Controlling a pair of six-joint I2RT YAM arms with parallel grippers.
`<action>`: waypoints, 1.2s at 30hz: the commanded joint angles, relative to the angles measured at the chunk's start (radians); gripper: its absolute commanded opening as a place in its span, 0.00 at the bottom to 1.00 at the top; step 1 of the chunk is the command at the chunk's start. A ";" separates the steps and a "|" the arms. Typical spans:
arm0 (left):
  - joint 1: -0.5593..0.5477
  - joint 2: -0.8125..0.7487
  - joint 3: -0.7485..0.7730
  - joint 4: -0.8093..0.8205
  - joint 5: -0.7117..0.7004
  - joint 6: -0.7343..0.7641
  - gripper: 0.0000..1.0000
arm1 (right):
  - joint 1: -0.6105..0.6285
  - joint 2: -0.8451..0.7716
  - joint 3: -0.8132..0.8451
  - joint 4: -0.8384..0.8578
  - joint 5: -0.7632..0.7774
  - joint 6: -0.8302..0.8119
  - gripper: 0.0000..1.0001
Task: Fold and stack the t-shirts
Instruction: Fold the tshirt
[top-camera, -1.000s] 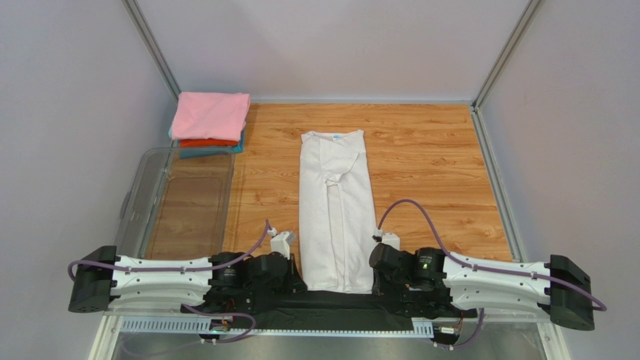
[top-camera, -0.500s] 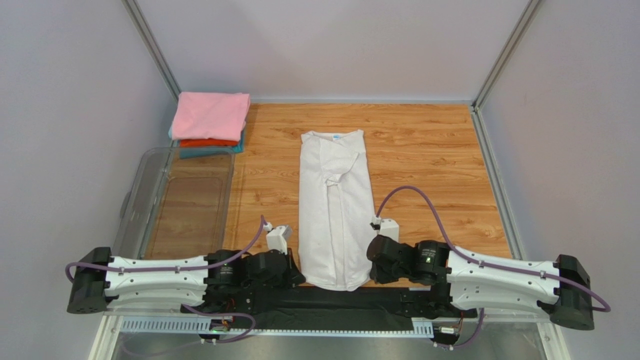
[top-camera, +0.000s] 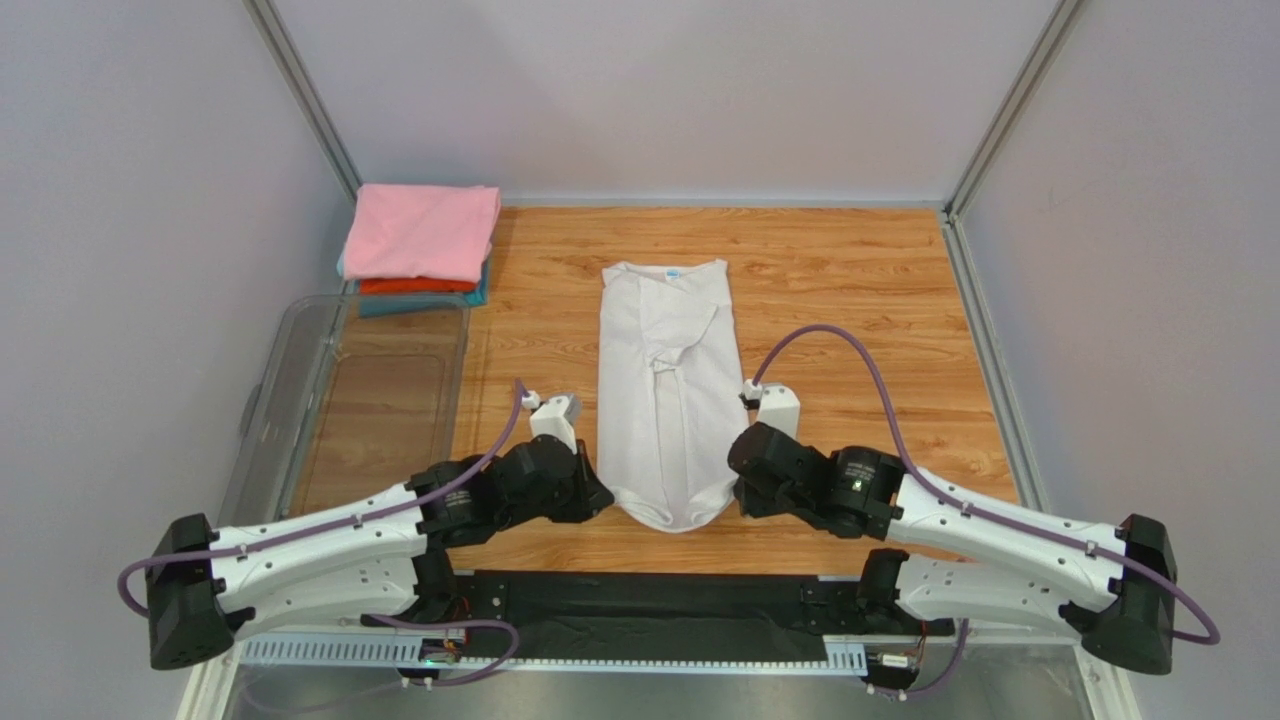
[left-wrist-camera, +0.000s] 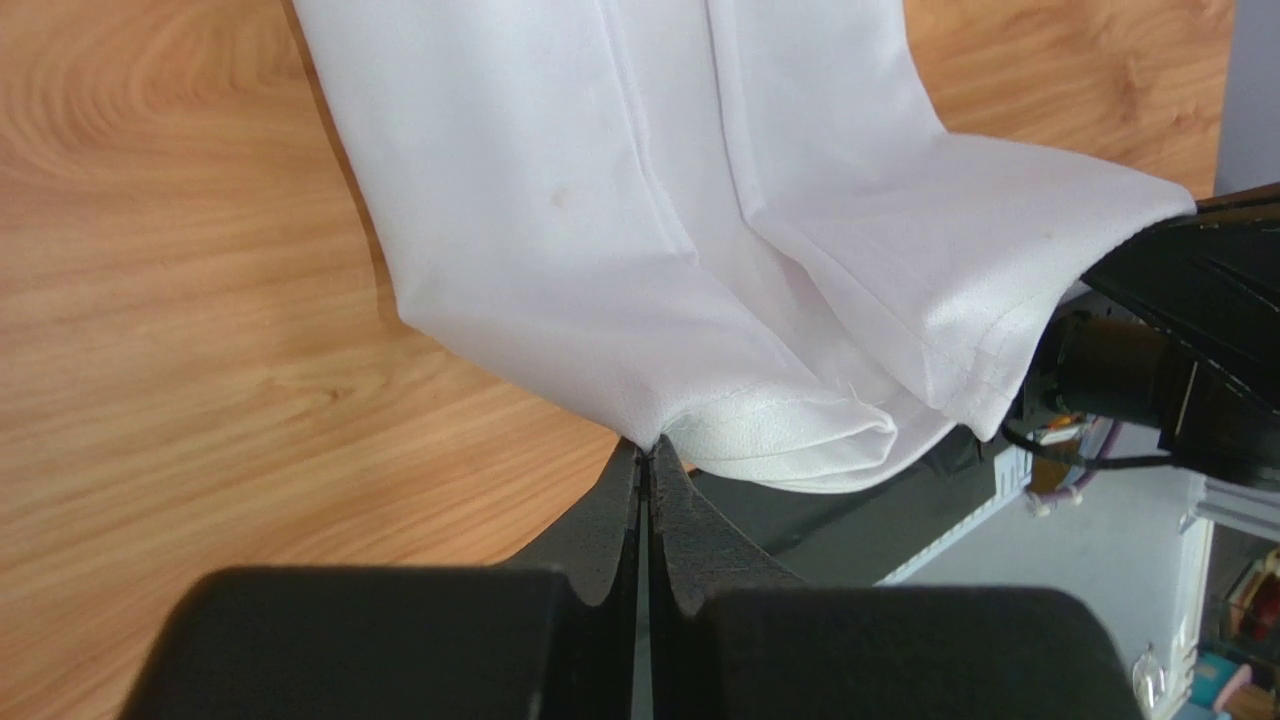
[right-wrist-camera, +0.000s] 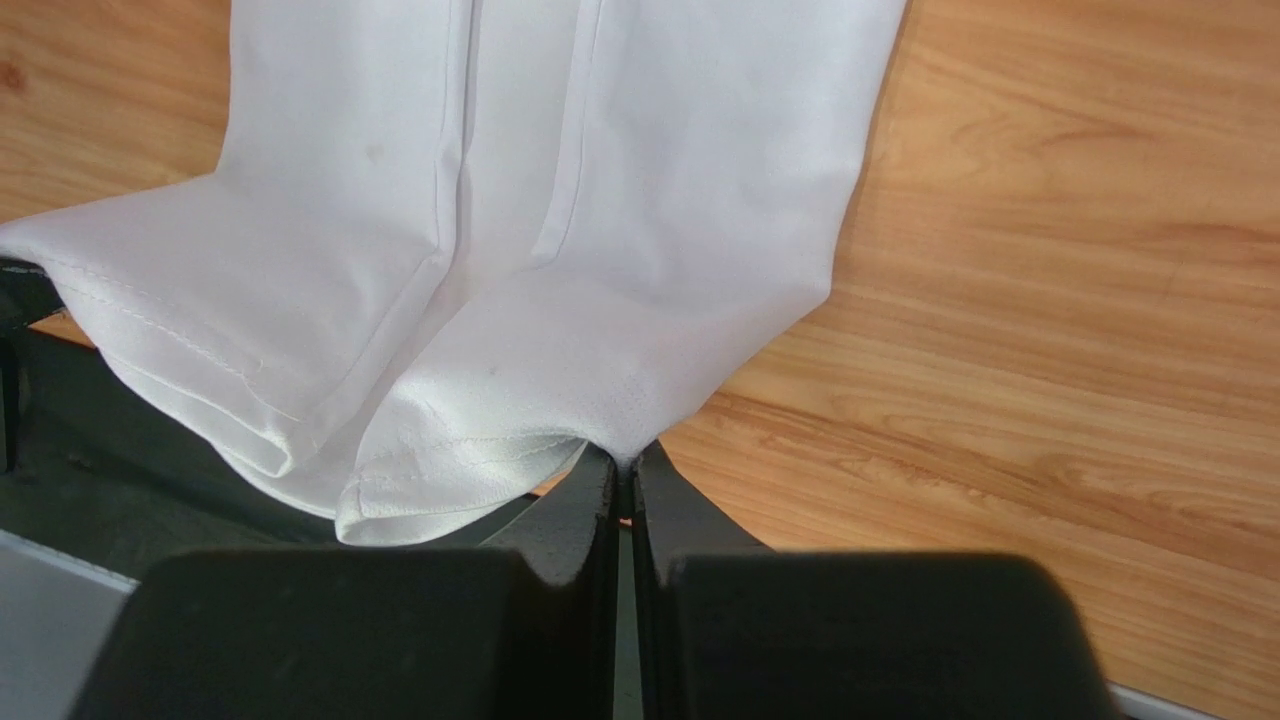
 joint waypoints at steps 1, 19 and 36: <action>0.077 0.013 0.056 0.036 0.056 0.108 0.00 | -0.058 0.031 0.063 0.058 0.032 -0.106 0.00; 0.406 0.306 0.292 0.114 0.256 0.403 0.00 | -0.470 0.300 0.238 0.262 -0.195 -0.351 0.00; 0.604 0.566 0.398 0.197 0.413 0.461 0.00 | -0.645 0.576 0.381 0.365 -0.353 -0.426 0.00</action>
